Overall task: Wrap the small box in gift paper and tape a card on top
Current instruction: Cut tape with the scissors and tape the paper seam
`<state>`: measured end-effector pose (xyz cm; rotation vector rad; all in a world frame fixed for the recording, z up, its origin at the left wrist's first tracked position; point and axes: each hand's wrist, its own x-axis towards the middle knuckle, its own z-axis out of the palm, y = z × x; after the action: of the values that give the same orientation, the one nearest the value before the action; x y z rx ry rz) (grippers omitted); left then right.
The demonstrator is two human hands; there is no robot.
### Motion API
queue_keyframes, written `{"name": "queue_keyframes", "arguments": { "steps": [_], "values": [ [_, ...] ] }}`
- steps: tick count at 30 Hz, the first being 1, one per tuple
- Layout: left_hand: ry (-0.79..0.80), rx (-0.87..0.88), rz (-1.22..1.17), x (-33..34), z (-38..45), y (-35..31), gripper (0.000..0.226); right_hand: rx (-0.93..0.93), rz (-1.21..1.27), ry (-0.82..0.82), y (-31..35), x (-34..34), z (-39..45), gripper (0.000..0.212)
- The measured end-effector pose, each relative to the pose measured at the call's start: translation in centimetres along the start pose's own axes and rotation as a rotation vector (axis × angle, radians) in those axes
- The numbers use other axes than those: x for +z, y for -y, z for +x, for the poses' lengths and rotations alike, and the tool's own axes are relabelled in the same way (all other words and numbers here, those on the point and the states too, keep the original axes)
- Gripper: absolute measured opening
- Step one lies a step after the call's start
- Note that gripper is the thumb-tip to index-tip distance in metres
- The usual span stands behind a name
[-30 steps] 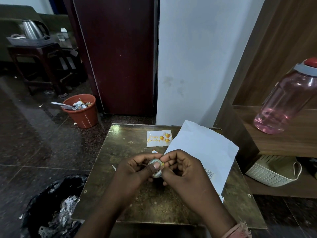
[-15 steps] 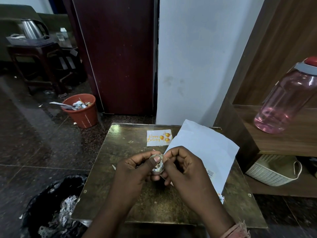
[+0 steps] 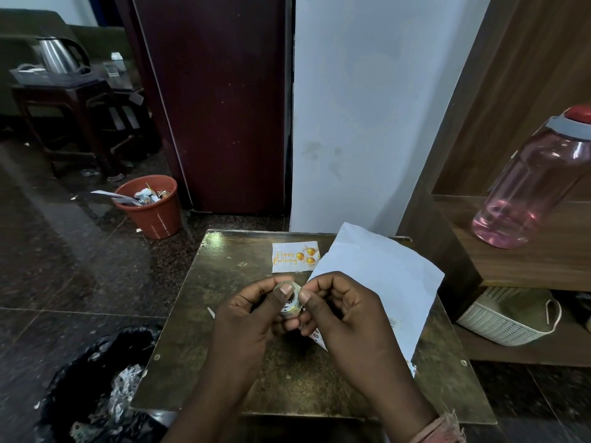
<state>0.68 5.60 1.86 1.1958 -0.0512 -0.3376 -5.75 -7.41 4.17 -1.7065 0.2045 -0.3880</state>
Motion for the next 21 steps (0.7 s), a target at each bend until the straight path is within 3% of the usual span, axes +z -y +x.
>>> {"name": "queue_keyframes", "arguments": {
  "steps": [7,21],
  "values": [
    [-0.025,-0.012,-0.055,-0.1,-0.02,0.27,0.017,-0.001,-0.001,-0.012,-0.13,0.05,-0.01,0.01],
    [-0.028,-0.041,-0.159,-0.04,0.08,0.25,0.027,-0.003,-0.033,-0.015,-0.19,0.08,-0.08,0.014]
  ]
}}
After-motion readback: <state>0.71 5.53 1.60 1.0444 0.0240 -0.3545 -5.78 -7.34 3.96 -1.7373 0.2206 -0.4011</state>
